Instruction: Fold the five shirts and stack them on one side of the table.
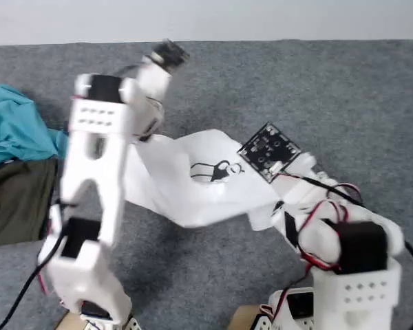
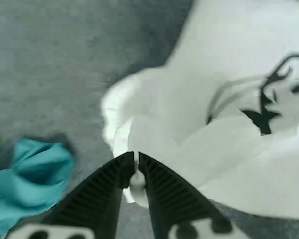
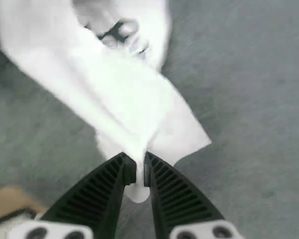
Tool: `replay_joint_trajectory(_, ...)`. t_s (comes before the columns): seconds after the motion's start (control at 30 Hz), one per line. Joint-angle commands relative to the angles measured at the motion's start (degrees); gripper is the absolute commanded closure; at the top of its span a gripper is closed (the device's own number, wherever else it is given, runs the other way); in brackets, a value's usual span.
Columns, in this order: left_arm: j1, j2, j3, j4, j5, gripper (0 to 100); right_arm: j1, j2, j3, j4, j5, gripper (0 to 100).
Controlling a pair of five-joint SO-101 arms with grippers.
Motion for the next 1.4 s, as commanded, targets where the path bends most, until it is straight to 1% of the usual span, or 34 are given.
replay_joint_trajectory(0.0, -3.2, -13.7, -2.5, 1.0, 1.2, 100, 5.1, -0.7, -8.4, -4.4, 0.4, 98.8)
replay_joint_trajectory(0.1, -5.0, -22.0, -3.1, 0.6, 1.2, 100, 9.0, -0.7, -11.4, -8.0, 0.4, 98.8)
replay_joint_trajectory(0.23, -7.4, -31.1, -4.5, -1.0, 1.0, 100, 10.0, -0.7, -15.1, -10.1, 0.5, 98.8)
replay_joint_trajectory(0.43, -12.1, -42.0, -7.2, -8.8, 1.1, 100, 10.1, -1.2, -20.7, -10.9, 0.6, 98.8)
replay_joint_trajectory(0.7, -12.5, -54.4, -7.5, -20.0, 0.8, 100, 10.2, -1.3, -27.3, -10.5, 0.6, 98.8)
replay_joint_trajectory(0.83, -12.5, -58.7, -7.8, -22.8, -3.0, 100, 10.2, -2.2, -29.3, -10.5, 1.1, 98.8)
replay_joint_trajectory(0.93, -12.5, -61.7, -7.8, -25.6, -5.3, 100, 10.2, -4.7, -27.6, -9.5, 4.5, 98.8)
replay_joint_trajectory(1.07, -12.5, -64.7, -7.8, -29.9, -8.9, 100, 10.2, -9.2, -25.7, -6.9, 7.0, 98.8)
replay_joint_trajectory(1.2, -12.5, -67.3, -7.8, -33.3, -11.7, 100, 12.5, -14.0, -24.0, -4.4, 10.4, 98.8)
replay_joint_trajectory(1.37, -12.5, -70.1, -7.6, -33.7, -14.9, 100, 13.0, -20.2, -21.5, -0.7, 13.2, 98.8)
